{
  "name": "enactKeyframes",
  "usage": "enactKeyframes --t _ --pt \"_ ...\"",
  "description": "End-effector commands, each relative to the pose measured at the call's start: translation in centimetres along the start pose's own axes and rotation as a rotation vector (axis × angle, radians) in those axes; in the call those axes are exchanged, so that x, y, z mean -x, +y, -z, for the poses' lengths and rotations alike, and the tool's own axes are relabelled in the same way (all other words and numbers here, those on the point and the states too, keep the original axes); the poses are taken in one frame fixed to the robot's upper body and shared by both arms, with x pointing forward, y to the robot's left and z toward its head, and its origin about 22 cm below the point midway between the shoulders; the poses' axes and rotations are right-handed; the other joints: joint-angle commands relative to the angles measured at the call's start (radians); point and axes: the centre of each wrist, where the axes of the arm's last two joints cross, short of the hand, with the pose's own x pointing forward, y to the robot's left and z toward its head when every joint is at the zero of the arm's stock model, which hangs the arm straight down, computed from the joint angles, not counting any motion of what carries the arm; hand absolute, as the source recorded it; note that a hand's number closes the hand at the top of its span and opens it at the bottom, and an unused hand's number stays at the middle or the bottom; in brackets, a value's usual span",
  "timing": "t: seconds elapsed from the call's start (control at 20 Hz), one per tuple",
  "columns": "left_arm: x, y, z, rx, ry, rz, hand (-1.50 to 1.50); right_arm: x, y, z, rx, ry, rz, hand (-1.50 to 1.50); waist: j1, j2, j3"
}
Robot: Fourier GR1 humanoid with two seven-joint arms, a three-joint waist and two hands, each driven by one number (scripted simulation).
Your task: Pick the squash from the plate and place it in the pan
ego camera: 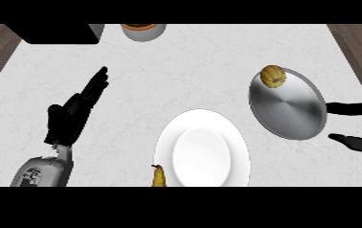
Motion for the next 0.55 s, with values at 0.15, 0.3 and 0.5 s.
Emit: enactKeyframes --t 0.15,0.3,0.5 --pt "0.7 0.5 -0.9 -0.016 0.015 0.015 0.0 1.2 -2.4 -6.1 -0.047 -0.052 0.044 -1.5 -0.008 -0.004 -0.001" --pt "0.7 -0.3 -1.9 0.015 0.003 -0.006 0.0 0.7 -0.6 -4.7 -0.034 -0.076 0.042 -1.5 -0.003 -0.004 -0.001" --pt "0.4 0.0 -2.1 -0.009 -0.001 -0.013 0.0 1.0 0.0 -8.2 -0.01 -0.049 0.004 -1.5 -0.006 -0.004 -0.001"
